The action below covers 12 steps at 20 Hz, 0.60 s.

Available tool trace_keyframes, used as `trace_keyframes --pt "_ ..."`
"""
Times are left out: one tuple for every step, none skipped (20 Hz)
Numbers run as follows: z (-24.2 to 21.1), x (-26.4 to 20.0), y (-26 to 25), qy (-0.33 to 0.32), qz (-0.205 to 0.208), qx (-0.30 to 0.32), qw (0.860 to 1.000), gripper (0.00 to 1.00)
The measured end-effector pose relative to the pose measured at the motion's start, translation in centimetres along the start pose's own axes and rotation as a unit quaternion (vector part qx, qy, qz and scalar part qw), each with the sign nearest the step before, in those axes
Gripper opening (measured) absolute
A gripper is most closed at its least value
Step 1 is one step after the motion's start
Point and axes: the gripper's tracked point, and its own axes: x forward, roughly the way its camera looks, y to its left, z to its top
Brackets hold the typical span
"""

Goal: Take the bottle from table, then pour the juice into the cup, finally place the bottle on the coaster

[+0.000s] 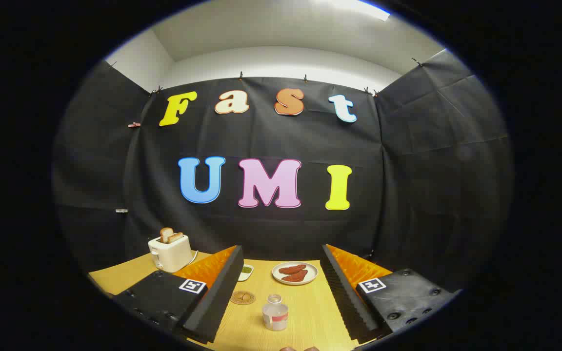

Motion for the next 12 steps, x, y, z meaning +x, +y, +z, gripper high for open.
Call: trace_keyframes --pt "-0.1 -0.1 0.2 0.004 -0.01 0.0 1.0 0.97" --pt "-0.3 -0.3 0.5 0.007 -0.017 0.001 1.0 0.97" --pt "-0.4 -0.5 0.8 0.011 -0.027 0.002 1.0 0.97" --pt "-0.5 -0.7 1.0 0.013 -0.036 0.006 0.999 0.97" --pt "-0.5 -1.1 1.4 0.014 -0.043 0.012 0.999 0.97" --pt "-0.6 -1.4 1.7 0.015 -0.049 0.016 0.999 0.97" --pt "-0.7 -1.7 2.1 0.012 -0.054 0.016 0.998 0.97" --pt "-0.7 -2.0 2.4 0.008 -0.059 0.011 0.998 0.97" --pt "-0.9 -2.3 2.6 0.009 -0.063 0.003 0.998 0.97" --pt "-1.3 -2.6 3.0 0.012 -0.064 -0.003 0.998 0.97" --pt "-1.4 -3.1 3.4 0.014 -0.064 -0.005 0.998 0.97" --pt "-1.3 -3.4 3.7 0.012 -0.066 -0.006 0.998 0.97"
